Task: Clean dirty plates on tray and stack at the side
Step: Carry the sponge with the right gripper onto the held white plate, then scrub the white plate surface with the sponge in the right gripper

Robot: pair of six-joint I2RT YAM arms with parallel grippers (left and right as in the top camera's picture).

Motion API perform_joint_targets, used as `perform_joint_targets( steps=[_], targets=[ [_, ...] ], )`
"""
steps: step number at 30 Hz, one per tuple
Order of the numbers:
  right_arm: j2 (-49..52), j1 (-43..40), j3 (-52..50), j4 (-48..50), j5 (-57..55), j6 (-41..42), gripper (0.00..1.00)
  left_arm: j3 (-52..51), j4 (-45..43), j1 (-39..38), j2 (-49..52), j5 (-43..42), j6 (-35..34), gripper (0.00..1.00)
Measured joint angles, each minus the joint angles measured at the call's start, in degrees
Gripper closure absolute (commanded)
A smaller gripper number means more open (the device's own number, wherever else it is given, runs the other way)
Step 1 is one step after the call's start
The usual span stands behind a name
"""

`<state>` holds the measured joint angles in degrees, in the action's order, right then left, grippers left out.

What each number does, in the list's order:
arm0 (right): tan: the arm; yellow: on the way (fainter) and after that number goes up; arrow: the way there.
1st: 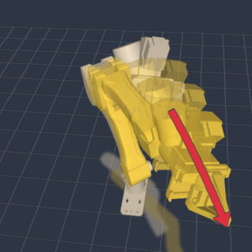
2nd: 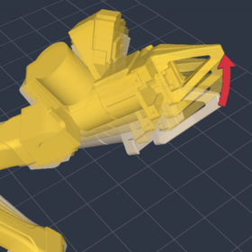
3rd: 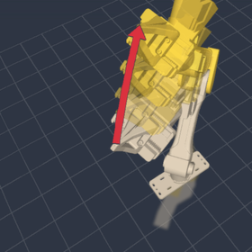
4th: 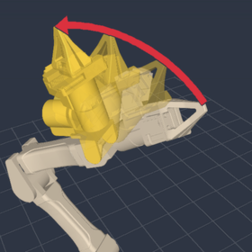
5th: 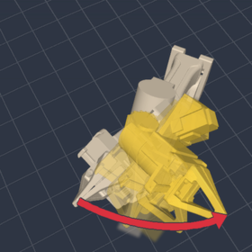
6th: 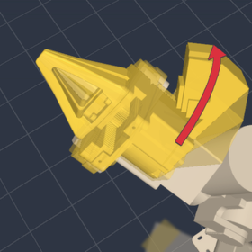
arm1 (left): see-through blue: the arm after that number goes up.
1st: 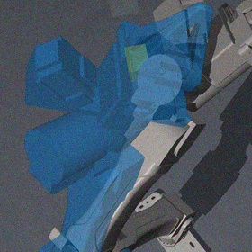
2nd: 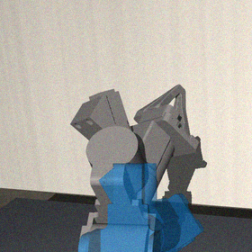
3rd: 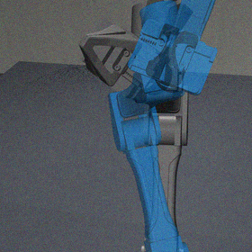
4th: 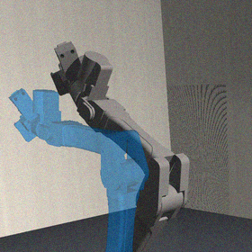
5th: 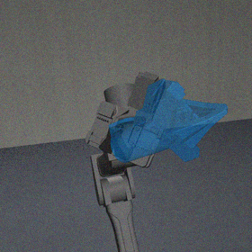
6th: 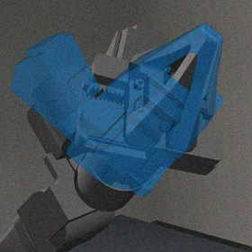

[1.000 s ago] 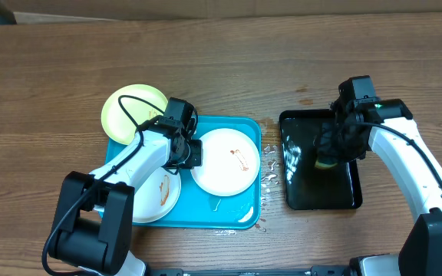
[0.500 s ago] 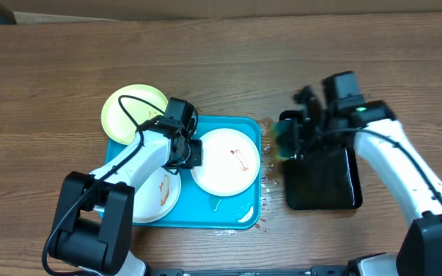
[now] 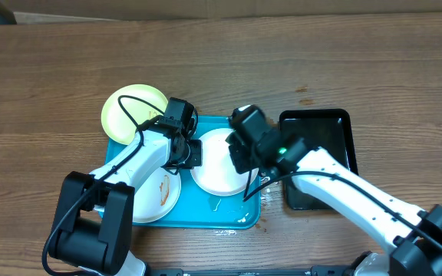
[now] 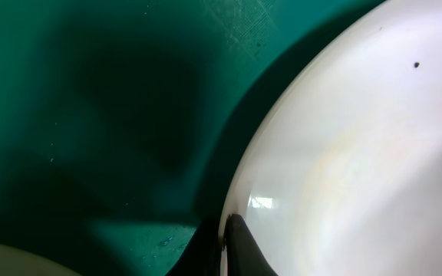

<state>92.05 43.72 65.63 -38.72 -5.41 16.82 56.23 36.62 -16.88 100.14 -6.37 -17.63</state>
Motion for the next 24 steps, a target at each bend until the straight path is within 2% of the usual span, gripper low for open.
perform_joint_targets(
  steps=[11, 14, 15, 17, 21, 24],
  targets=[
    [10.51, 1.55, 0.00, 1.01, -8.55, 3.17, 0.95, 0.02, 0.22, 0.00, 0.00, 0.13, 0.00, 0.96],
    [11.47, 1.53, -0.02, 1.01, -8.74, 5.01, 0.80, 0.07, 0.35, 0.00, 0.00, 0.17, 0.00, 0.96],
    [11.52, 1.53, -0.04, 1.05, -8.74, 5.75, 0.66, 0.07, 0.37, 0.00, 0.00, 0.17, 0.00, 0.96],
    [11.52, 1.53, -0.04, 1.11, -8.98, 6.58, 0.56, 0.09, 0.39, 0.00, 0.00, 0.17, 0.00, 0.96],
    [11.52, 1.53, -0.04, 0.48, -9.05, 7.39, 0.51, 0.09, 0.44, 0.00, 0.00, 0.20, 0.00, 0.96],
    [11.52, 1.53, -0.07, 0.83, -8.61, 7.61, 0.52, 0.11, 0.48, 0.00, 0.00, 0.17, 0.00, 0.96]
  ],
)
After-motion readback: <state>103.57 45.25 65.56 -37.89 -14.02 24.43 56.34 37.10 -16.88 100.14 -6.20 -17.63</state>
